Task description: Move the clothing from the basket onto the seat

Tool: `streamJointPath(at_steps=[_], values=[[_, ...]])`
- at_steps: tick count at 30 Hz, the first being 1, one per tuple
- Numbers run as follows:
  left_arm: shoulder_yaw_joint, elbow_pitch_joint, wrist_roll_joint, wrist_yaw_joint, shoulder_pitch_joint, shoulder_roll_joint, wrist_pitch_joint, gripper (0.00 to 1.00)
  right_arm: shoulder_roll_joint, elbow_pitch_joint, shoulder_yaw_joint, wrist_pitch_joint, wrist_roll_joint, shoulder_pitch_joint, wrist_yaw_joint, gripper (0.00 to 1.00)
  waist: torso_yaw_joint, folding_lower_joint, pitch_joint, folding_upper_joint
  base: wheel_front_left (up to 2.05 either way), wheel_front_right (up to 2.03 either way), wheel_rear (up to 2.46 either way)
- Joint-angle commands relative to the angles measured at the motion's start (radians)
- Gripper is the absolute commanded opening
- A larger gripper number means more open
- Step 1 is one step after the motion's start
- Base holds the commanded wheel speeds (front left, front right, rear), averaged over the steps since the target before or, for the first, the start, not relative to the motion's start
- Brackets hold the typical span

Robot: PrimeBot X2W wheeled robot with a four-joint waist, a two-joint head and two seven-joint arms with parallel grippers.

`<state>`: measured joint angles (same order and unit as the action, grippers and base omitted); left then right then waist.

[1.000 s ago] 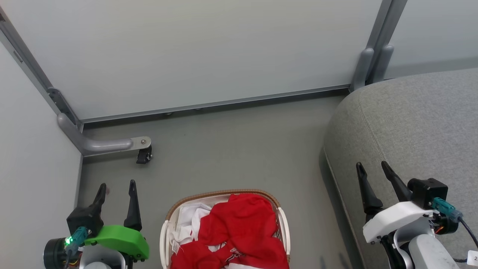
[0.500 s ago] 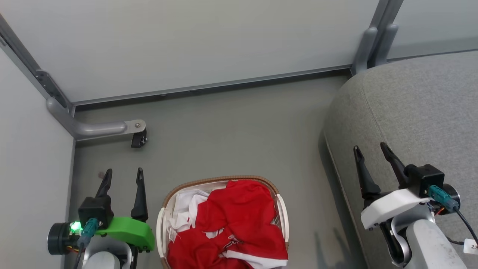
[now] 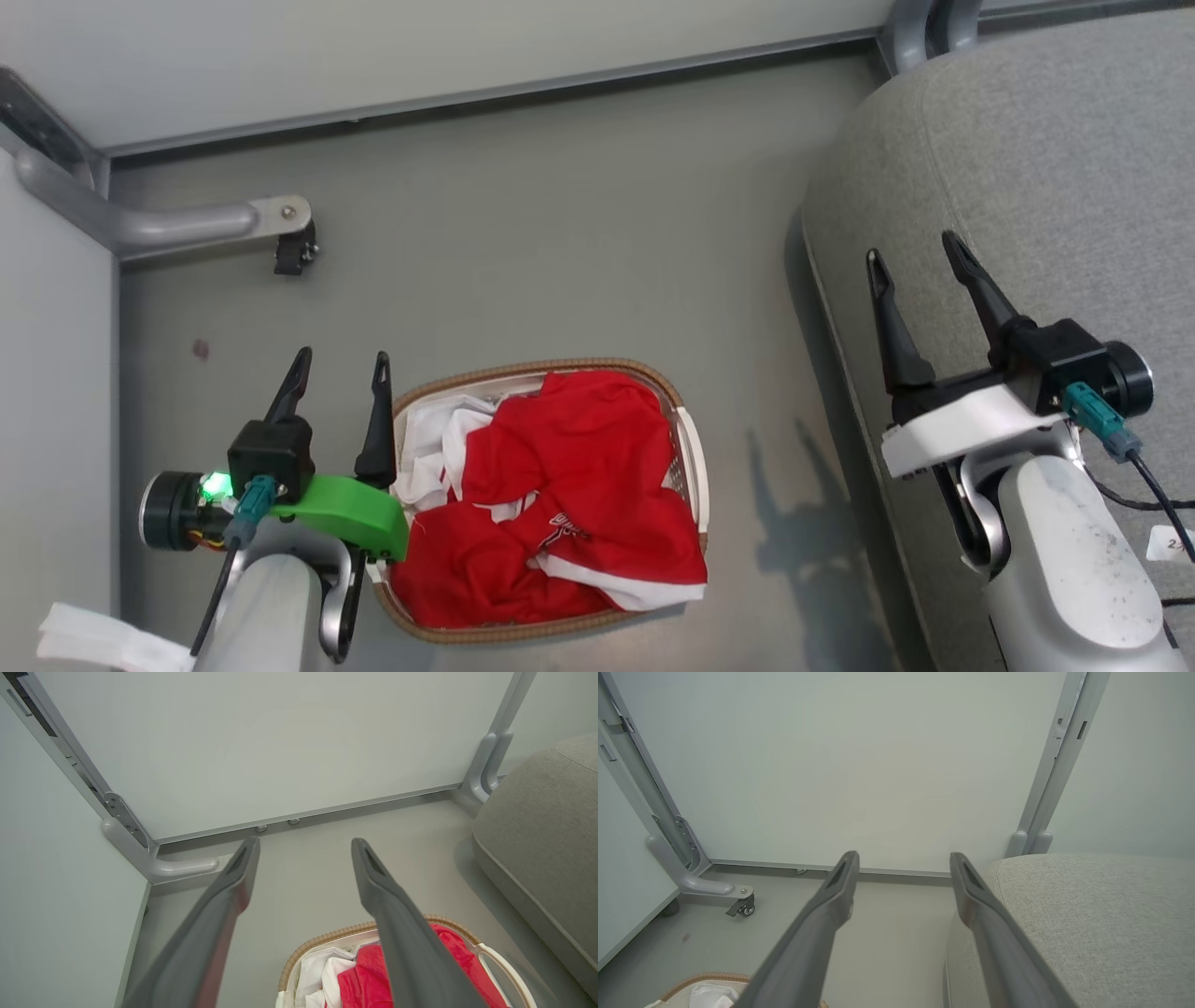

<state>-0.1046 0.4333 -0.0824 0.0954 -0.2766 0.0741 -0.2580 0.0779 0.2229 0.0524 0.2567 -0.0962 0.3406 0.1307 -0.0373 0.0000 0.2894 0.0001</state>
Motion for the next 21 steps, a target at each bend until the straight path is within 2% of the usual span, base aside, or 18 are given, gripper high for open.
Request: streamJointPath(at_steps=[1, 13, 21], values=[[-0.008, 0.02, 0.017, 0.01, -0.038, -0.002, -0.009, 1.0, -0.002, -0.017, 0.004, 0.011, 0.018, 0.029, 0.0, 1.0, -0.037, 0.0, 0.112, -0.0001, 0.0, 0.0, 0.0], [-0.083, 0.208, -0.011, 0.035, -0.238, 0.0, -0.007, 1.0, -0.024, -0.118, 0.044, 0.01, 0.007, 0.141, 0.0, 1.0, -0.082, 0.0, 0.319, -0.0001, 0.0, 0.0, 0.0], [-0.233, 0.32, -0.09, 0.036, -0.364, 0.028, -0.007, 1.0, -0.027, -0.161, 0.099, 0.009, -0.027, 0.197, 0.0, 1.0, -0.108, 0.0, 0.438, -0.0001, 0.0, 0.0, 0.0]])
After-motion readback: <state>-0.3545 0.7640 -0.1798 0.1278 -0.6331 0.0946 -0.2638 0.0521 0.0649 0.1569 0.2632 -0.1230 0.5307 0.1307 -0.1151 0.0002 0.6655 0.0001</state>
